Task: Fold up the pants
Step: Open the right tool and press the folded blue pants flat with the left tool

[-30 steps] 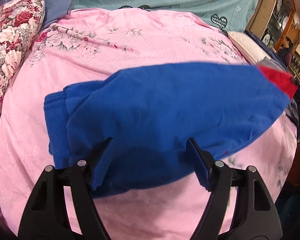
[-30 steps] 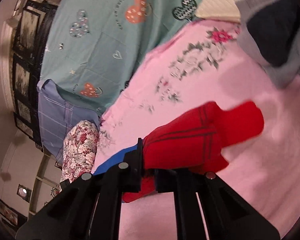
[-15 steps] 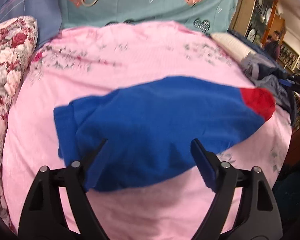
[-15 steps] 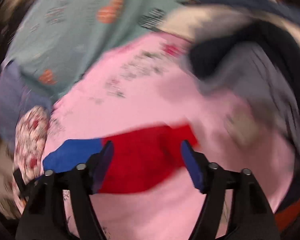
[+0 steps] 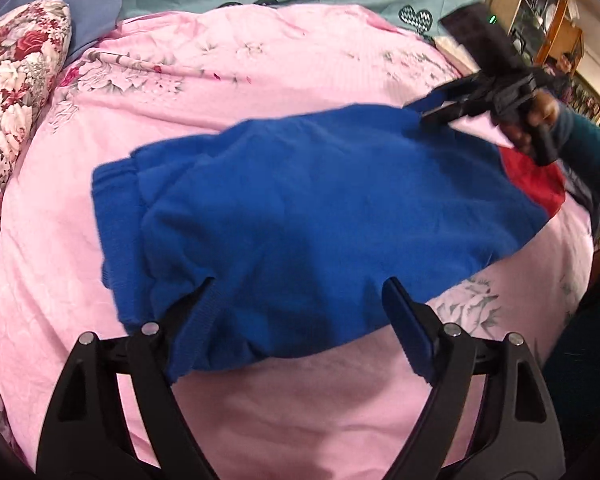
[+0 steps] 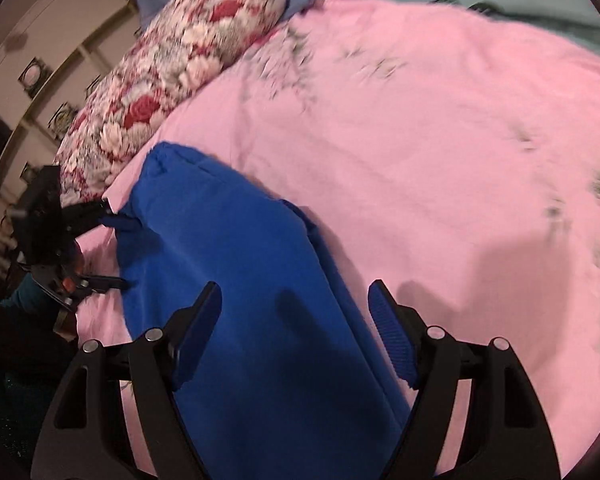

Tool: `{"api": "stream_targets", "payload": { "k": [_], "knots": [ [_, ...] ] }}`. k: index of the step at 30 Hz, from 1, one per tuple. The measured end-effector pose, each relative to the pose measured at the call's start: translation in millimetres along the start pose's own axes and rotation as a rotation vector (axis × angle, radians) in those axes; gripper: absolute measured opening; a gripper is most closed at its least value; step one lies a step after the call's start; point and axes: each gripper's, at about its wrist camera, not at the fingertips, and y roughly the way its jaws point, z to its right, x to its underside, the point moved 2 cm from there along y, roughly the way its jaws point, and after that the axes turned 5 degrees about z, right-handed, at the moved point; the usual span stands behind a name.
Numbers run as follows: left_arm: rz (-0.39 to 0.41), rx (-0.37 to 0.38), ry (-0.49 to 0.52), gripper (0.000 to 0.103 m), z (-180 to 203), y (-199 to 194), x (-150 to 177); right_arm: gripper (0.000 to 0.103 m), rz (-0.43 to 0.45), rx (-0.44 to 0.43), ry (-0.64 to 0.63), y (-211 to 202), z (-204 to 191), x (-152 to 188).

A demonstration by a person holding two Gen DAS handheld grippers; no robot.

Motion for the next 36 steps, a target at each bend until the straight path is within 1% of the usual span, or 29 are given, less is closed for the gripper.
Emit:
{"api": "stream_targets", "payload": {
  "k": [1,3,5,6,7,9,11,13,15,17,18,19,20,21,22,23,24,25,26,28,29,31,32,33,35,36],
  "knots": [
    [0.004,0.004,-0.001,0.084,-1,-1,-3,0.076,-0.023,-0.018,-0.013,4,-2,1],
    [0.006,0.0,0.012,0.084,-1,2,-7,0.076,-0.05,-0.084,-0.035,1,-11,3],
    [-0.004,-0.005,0.022,0.084,0,9,-8,0.076,-0.07,-0.147,-0.076,-7,-25,10],
    [-0.006,-0.002,0.025,0.084,1,12,-9,0.076,-0.086,-0.194,-0.105,-12,-34,13],
    [-0.006,0.0,0.024,0.085,0,14,-9,0.076,-0.093,-0.219,-0.14,-16,-44,18],
    [-0.003,0.007,0.019,0.087,1,17,-9,0.076,-0.099,-0.22,-0.223,-15,-58,20],
    [-0.004,0.004,0.022,0.088,1,18,-9,0.076,-0.113,-0.197,-0.254,-3,-61,18],
    [-0.01,-0.002,0.029,0.088,2,18,-7,0.076,-0.113,-0.158,-0.243,4,-50,15],
    [-0.009,-0.001,0.028,0.088,1,16,-6,0.076,-0.092,-0.159,-0.204,12,-42,7],
    [-0.003,0.005,0.015,0.088,-1,15,-7,0.076,-0.069,-0.237,-0.124,18,-34,-2],
    [-0.002,0.006,0.007,0.088,-2,16,-8,0.076,-0.057,-0.305,-0.073,22,-33,-5],
    [0.0,0.004,0.003,0.088,-2,17,-9,0.076,-0.055,-0.332,-0.055,27,-34,-8],
    [0.002,-0.001,0.005,0.088,-2,17,-10,0.076,-0.034,-0.326,-0.054,31,-36,-11],
    [0.001,-0.008,0.01,0.088,-1,17,-10,0.076,0.011,-0.3,-0.053,30,-37,-17],
    [-0.001,-0.016,0.018,0.088,-1,18,-9,0.076,0.06,-0.275,-0.027,28,-33,-23],
    [-0.005,-0.029,0.031,0.088,0,18,-8,0.075,0.098,-0.273,0.03,25,-25,-31],
    [-0.007,-0.037,0.038,0.088,-1,19,-6,0.074,0.133,-0.301,0.12,22,-12,-38],
    [-0.008,-0.039,0.041,0.088,-2,19,-5,0.071,0.156,-0.33,0.198,20,1,-44],
    [-0.004,-0.033,0.041,0.088,-3,19,-4,0.066,0.156,-0.344,0.24,21,9,-47],
    [0.004,-0.025,0.046,0.088,-3,16,-3,0.065,0.116,-0.351,0.262,27,13,-47],
    [0.01,-0.018,0.043,0.088,-4,12,-3,0.065,0.094,-0.33,0.259,30,14,-46],
    [0.04,-0.006,0.026,0.088,-6,0,-6,0.065,0.081,-0.267,0.256,23,19,-39],
    [0.067,-0.002,0.013,0.088,-9,-9,-8,0.066,0.077,-0.244,0.259,19,20,-37],
    [0.101,-0.002,0.0,0.088,-12,-19,-11,0.066,0.086,-0.196,0.256,10,22,-33],
    [0.162,-0.026,-0.031,0.088,-20,-32,-20,0.071,0.141,-0.105,0.261,-14,25,-26],
    [0.188,-0.041,-0.055,0.088,-26,-35,-25,0.072,0.165,-0.104,0.266,-24,26,-21]
  ]
}}
